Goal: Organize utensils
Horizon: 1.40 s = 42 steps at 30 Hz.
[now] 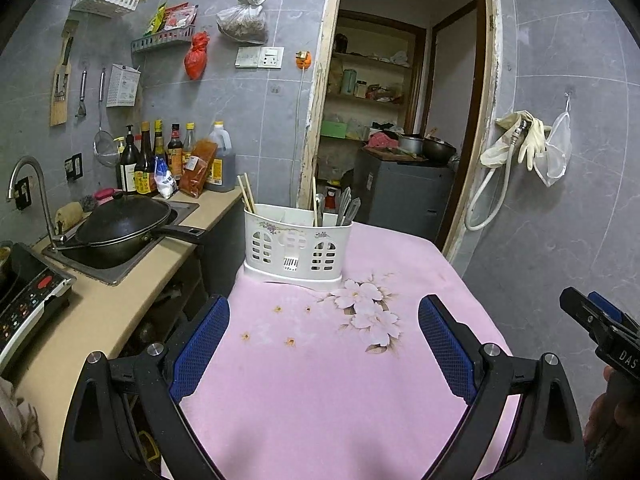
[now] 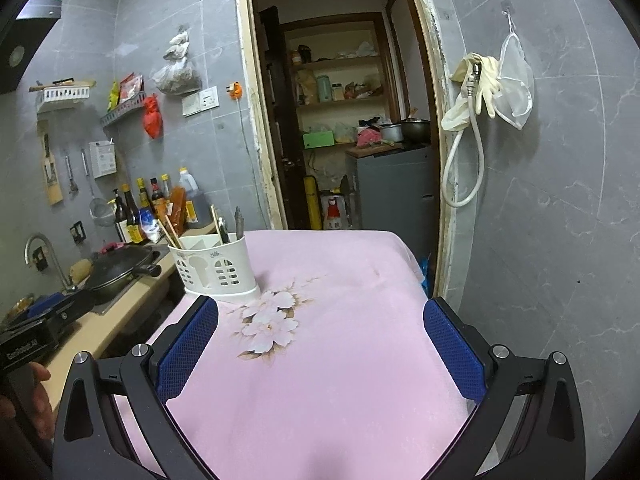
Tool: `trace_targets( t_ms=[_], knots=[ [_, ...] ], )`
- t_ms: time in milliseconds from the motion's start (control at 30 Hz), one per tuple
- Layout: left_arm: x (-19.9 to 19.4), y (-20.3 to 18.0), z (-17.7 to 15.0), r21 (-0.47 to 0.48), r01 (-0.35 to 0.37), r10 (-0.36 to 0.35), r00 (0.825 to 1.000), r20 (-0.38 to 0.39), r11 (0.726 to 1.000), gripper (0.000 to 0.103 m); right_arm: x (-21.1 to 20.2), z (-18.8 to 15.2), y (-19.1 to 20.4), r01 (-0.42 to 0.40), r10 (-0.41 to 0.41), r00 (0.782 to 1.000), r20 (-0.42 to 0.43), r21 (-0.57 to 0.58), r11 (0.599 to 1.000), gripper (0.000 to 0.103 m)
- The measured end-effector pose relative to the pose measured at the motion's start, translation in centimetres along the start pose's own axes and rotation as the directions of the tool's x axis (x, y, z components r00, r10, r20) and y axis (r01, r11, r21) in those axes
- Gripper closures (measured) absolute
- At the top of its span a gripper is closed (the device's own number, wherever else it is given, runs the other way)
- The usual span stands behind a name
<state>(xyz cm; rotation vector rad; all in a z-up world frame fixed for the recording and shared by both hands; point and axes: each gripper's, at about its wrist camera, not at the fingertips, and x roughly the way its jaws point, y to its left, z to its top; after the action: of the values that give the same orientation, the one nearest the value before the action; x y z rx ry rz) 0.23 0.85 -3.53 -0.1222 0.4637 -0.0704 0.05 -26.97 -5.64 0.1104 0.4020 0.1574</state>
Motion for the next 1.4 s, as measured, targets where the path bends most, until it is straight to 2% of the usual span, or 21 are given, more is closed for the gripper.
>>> trace_targets(
  t_ms=[1400],
  knots=[
    [0.9,1.0,0.3,-0.023,-0.015,0.015,1.0,-0.024,1.0,0.011,1.0,-0.5,0.4,-0.002,0.002,1.0,-0.017,-0.005,1.0,0.0]
  ],
)
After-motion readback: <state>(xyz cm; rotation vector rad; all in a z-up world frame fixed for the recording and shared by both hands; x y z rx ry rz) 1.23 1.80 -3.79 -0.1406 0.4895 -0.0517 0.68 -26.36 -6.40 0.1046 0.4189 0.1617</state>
